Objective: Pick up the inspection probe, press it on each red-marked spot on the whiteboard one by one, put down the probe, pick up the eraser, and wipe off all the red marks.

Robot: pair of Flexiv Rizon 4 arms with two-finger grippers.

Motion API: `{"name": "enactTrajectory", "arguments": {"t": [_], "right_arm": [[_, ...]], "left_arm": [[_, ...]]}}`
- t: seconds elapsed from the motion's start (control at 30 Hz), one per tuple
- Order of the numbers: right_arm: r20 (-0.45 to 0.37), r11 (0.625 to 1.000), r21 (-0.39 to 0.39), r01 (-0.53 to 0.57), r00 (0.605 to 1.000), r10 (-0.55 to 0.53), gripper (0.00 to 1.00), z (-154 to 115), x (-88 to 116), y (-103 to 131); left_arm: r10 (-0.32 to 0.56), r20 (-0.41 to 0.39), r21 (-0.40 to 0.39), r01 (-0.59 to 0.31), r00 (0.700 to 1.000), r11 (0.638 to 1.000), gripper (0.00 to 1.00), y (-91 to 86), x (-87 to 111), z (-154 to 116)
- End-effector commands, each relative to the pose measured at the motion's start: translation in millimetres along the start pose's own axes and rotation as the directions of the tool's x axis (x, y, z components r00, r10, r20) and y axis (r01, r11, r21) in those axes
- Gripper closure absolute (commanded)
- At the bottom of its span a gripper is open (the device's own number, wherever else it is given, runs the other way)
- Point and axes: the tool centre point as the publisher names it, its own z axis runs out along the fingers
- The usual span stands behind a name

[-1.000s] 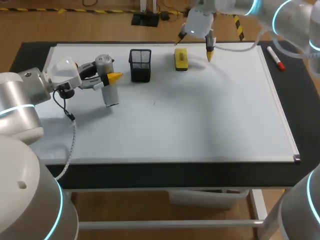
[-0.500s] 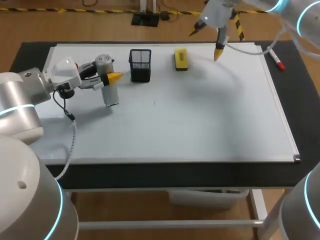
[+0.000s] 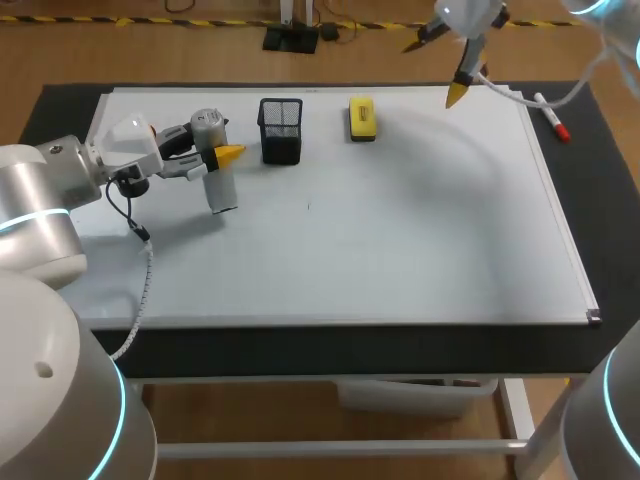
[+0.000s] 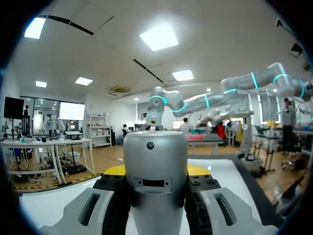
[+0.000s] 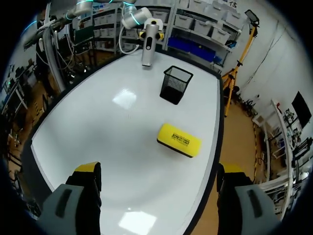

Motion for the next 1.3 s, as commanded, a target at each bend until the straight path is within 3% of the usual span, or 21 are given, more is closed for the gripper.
{"name": "enactTrajectory", "arguments": {"t": [0.03,0.4,1.3], "right_arm": [[0.047,1.0,0.01,-0.02,0.999,0.019,0.0,-14,20,11],[0.142,0.999,0.025,-0.038,0.989,0.035,0.0,-41,38,33],[0.148,0.998,0.028,-0.052,0.988,0.048,0.0,-45,40,34]], "left_arm": [[0.001,-0.001,0.002,-0.001,1.0,1.0,1.0,-0.3,0.1,-1],[0.001,-0.001,0.002,-0.001,1.0,1.0,1.0,-0.3,0.1,-1],[0.001,-0.001,0.002,-0.001,1.0,1.0,1.0,-0.3,0.1,-1]]}}
